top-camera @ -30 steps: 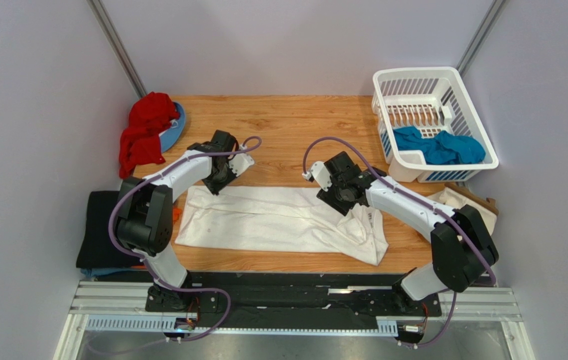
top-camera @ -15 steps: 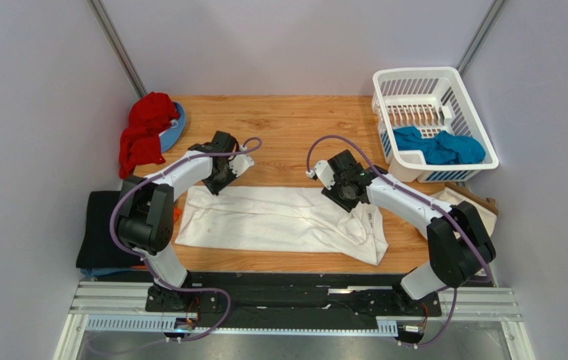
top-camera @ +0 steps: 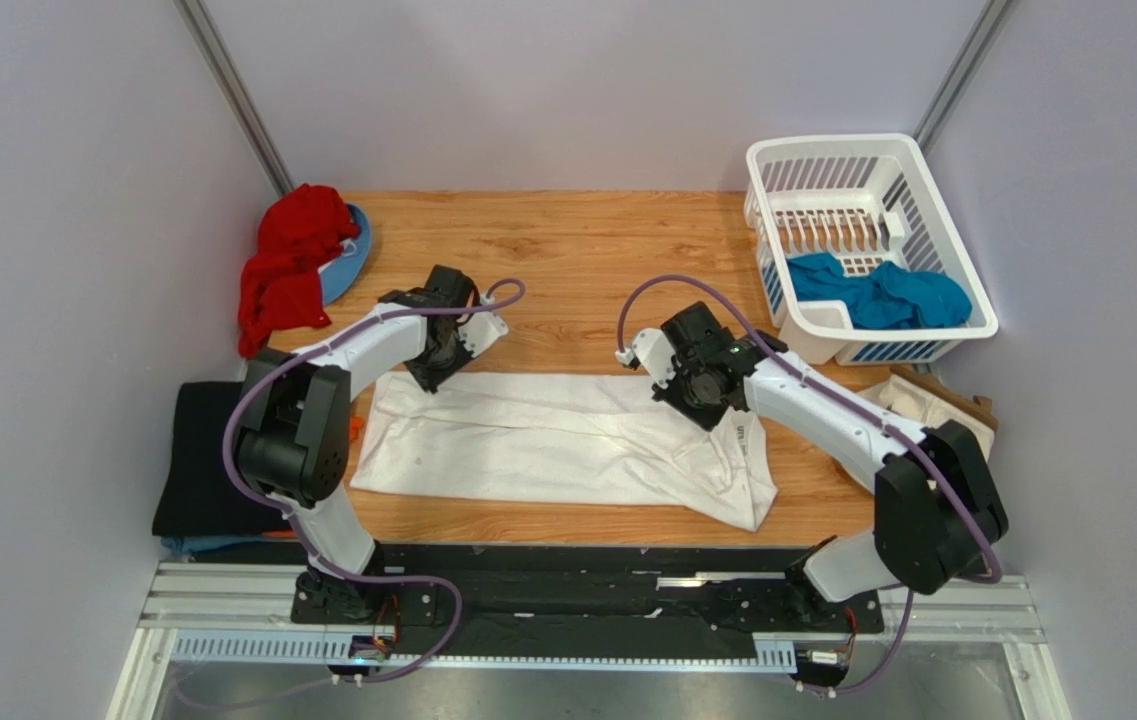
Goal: Fold and stack the t-shirts
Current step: Fold the tshirt
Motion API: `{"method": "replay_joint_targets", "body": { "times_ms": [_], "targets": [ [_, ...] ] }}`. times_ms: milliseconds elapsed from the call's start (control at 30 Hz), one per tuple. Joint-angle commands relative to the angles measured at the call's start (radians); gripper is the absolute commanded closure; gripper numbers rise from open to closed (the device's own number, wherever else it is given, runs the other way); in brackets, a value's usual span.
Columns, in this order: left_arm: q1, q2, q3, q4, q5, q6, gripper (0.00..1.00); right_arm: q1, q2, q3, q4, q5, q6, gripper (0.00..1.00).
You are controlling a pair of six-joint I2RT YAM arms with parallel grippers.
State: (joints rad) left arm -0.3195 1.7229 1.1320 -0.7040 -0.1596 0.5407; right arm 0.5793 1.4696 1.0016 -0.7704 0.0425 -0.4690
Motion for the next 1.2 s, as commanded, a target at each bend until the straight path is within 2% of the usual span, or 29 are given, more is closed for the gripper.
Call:
{"method": "replay_joint_targets", "body": {
  "times_ms": [0,300,667,767,800,867,900,1000,1167],
  "targets": [
    [-0.003,0.012,0.026,0.012,-0.008,0.015,0.78,0.033,-0.110,0.075,-0.134,-0.093,-0.010,0.97],
    [-0.003,0.033,0.052,-0.003,-0.027,0.013,0.79,0.163,-0.160,0.091,-0.207,-0.190,-0.005,0.97],
    [-0.001,0.041,0.041,0.006,-0.063,0.028,0.81,0.332,-0.074,0.095,-0.170,-0.205,0.009,0.96],
    [-0.001,0.050,0.045,0.006,-0.064,0.028,0.81,0.349,-0.039,0.100,-0.170,-0.185,0.007,0.86],
    [-0.001,0.049,0.045,0.008,-0.064,0.028,0.81,0.353,-0.035,0.103,-0.173,-0.185,0.007,0.74],
    [-0.001,0.050,0.042,0.011,-0.069,0.030,0.81,0.367,-0.038,0.098,-0.173,-0.179,0.007,0.63],
    [-0.001,0.053,0.040,0.012,-0.072,0.030,0.81,0.369,-0.051,0.098,-0.170,-0.175,0.009,0.49],
    [-0.001,0.053,0.034,0.018,-0.074,0.031,0.81,0.369,-0.089,0.088,-0.149,-0.100,0.010,0.41],
    [-0.001,0.060,0.032,0.023,-0.066,0.030,0.81,0.340,-0.130,0.054,-0.109,0.089,0.007,0.38]
  ]
}}
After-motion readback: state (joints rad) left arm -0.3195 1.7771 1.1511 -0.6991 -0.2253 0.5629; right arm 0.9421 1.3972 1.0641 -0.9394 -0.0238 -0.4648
